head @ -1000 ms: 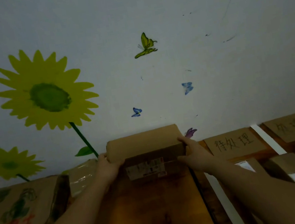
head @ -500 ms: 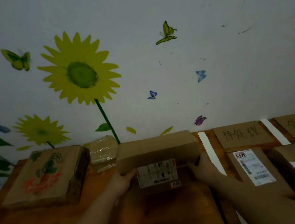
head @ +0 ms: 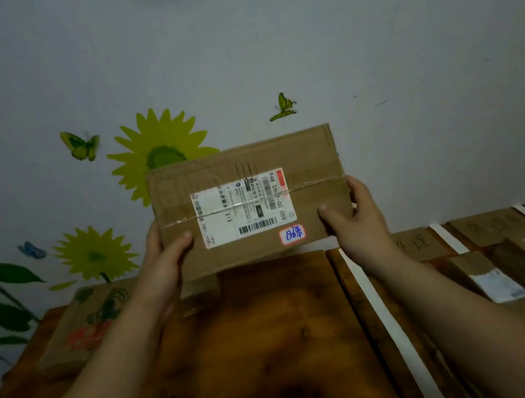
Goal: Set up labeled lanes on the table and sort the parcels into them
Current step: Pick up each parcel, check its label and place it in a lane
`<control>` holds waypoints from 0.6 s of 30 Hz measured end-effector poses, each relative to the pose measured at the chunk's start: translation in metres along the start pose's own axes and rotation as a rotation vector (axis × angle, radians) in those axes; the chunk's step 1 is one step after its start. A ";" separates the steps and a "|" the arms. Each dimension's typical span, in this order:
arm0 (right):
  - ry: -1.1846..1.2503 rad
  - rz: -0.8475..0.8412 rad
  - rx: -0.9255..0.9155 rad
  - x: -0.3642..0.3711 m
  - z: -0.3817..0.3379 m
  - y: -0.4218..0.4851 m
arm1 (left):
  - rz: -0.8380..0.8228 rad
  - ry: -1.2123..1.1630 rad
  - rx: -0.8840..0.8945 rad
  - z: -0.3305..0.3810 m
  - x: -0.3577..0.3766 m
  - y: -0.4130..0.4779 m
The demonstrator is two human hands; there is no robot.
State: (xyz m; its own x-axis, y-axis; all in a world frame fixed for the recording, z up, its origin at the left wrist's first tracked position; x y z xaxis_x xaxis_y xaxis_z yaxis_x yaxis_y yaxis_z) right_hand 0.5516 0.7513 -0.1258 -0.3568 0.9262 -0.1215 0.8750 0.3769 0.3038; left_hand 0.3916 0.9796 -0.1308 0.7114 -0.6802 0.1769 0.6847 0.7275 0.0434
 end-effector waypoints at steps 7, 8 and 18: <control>0.169 0.068 0.071 -0.046 -0.035 -0.036 | 0.046 -0.192 0.043 0.029 0.031 -0.076; 0.248 0.026 0.125 -0.052 -0.037 -0.042 | 0.057 -0.219 0.023 0.026 0.045 -0.091; 0.463 -0.279 0.218 -0.122 -0.035 -0.121 | 0.048 -0.053 -0.109 -0.019 0.144 -0.223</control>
State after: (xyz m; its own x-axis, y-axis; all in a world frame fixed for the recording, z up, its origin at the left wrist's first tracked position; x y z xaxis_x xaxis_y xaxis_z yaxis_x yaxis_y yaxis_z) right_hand 0.4776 0.5921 -0.1145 -0.6466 0.7128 0.2717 0.7570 0.6437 0.1125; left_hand 0.3443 0.7181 -0.1337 0.7361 -0.6373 0.2281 0.6656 0.7428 -0.0727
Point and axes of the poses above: each hand's wrist, its own y-axis towards the middle knuckle, its own x-axis out of the palm, z = x × y, the point moved 3 cm from there along y, towards the middle knuckle, and after that the axes turned 1 degree about -z, right-handed, at the moved point
